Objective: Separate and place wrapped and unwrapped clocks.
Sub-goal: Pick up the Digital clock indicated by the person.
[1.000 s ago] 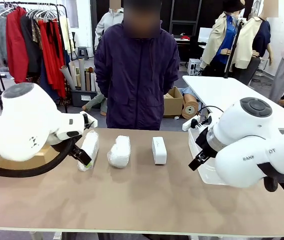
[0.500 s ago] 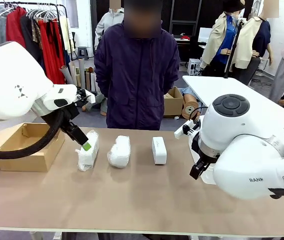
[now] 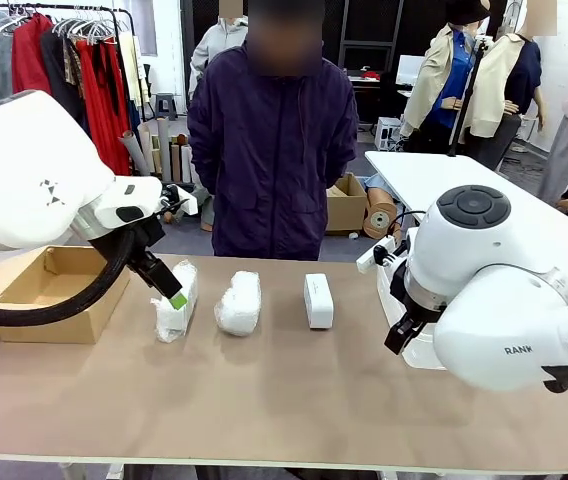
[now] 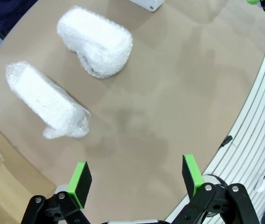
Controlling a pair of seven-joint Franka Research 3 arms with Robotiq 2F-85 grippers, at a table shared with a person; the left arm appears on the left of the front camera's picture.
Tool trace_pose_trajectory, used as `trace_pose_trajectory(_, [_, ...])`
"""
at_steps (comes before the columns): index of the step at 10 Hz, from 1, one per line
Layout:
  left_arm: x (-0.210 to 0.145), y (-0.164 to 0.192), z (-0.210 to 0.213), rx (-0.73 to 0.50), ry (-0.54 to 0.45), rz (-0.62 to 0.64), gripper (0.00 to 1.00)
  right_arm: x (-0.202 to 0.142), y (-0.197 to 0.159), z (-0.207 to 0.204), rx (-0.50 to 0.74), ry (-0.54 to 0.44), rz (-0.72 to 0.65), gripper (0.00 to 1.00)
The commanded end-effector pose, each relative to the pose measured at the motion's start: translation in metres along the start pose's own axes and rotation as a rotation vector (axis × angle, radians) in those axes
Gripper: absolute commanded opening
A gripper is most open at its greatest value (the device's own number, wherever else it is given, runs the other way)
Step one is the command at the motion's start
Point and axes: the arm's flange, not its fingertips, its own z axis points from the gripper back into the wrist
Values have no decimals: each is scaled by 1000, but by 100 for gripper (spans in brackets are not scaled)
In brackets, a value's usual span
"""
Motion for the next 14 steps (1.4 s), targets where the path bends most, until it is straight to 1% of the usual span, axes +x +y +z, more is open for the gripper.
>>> trace_pose_trajectory(1, [-3,1,-2,-1,-20,14,100,3,0,-3,-10,-21,24,100])
trace_pose_trajectory(2, [-3,1,-2,-1,-20,14,100,3,0,-3,-10,-21,24,100])
trace_pose_trajectory(3, [0,0,0,0,-1,2,100,0,1,0,0,-1,2,100])
trace_pose_trajectory(4, [5,2,6,-6,23,-19,100,9,-7,6,62,-63,8,100])
trace_pose_trajectory(6, [11,5,17,-70,42,-52,100,22,-21,20,208,-124,27,100])
trace_pose_trajectory(8, [14,12,32,-200,9,-118,100,33,-37,35,342,-179,48,100])
trace_pose_trajectory(9, [14,21,43,-263,-42,-176,100,38,-45,41,392,-231,53,100])
trace_pose_trajectory(10, [16,32,53,-299,-98,-222,100,43,-57,48,465,-308,75,100])
trace_pose_trajectory(11, [17,43,65,-347,-151,-287,100,49,-70,55,498,-369,77,100])
trace_pose_trajectory(12, [20,54,76,-355,-180,-359,100,57,-84,61,496,-415,87,100])
trace_pose_trajectory(13, [22,62,85,-344,-198,-439,100,62,-97,65,521,-439,116,100])
trace_pose_trajectory(14, [22,74,94,-324,-207,-492,100,63,-111,67,555,-467,144,100])
